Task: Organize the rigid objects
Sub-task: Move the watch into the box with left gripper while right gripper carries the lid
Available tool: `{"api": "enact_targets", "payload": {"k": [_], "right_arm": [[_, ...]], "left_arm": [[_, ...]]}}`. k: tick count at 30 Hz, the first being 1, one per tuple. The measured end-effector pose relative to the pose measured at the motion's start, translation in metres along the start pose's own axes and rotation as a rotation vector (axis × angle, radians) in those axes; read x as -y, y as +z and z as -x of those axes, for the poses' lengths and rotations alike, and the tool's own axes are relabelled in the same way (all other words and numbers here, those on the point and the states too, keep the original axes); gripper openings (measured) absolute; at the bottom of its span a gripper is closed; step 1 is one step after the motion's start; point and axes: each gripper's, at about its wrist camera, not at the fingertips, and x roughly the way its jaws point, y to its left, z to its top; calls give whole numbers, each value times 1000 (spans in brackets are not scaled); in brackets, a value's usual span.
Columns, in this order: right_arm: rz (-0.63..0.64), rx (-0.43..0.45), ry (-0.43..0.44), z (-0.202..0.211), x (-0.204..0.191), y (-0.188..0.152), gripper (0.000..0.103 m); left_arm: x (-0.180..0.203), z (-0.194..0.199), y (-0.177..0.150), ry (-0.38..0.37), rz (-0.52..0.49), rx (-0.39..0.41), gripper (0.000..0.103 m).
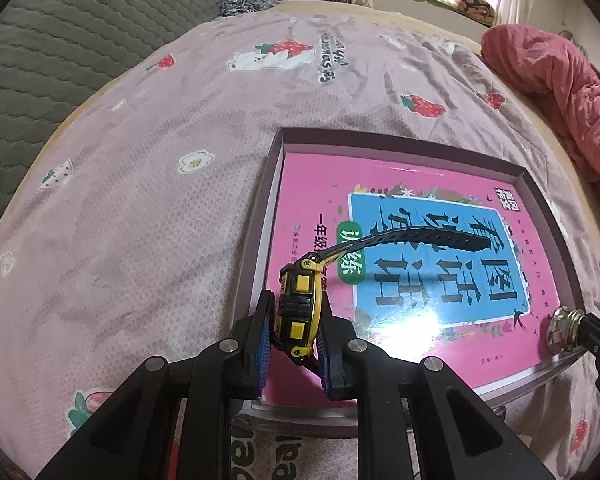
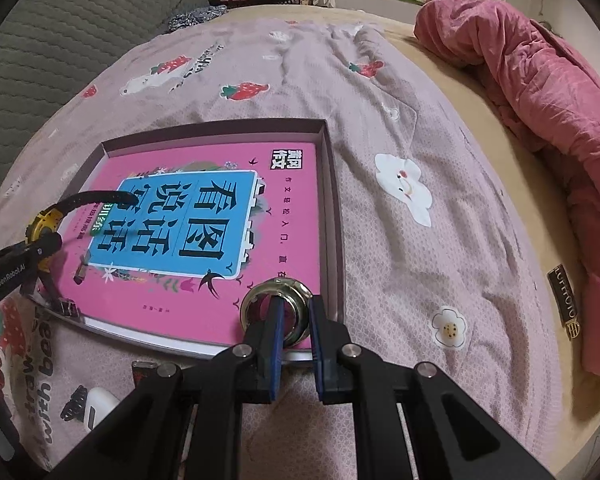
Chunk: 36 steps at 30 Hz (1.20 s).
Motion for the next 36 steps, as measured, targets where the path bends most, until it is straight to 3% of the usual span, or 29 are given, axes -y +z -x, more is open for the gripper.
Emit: {"api": "enact_targets", "payload": {"k": [10,36], "right_arm": [[-21,-29,-46,-4,4,5,13],[-81,26,18,8,16,-3,14]], "left_arm": [[-3,-7,-7,10,10,-12,20],[-6,-1,-13,17,0,23,20]]}}
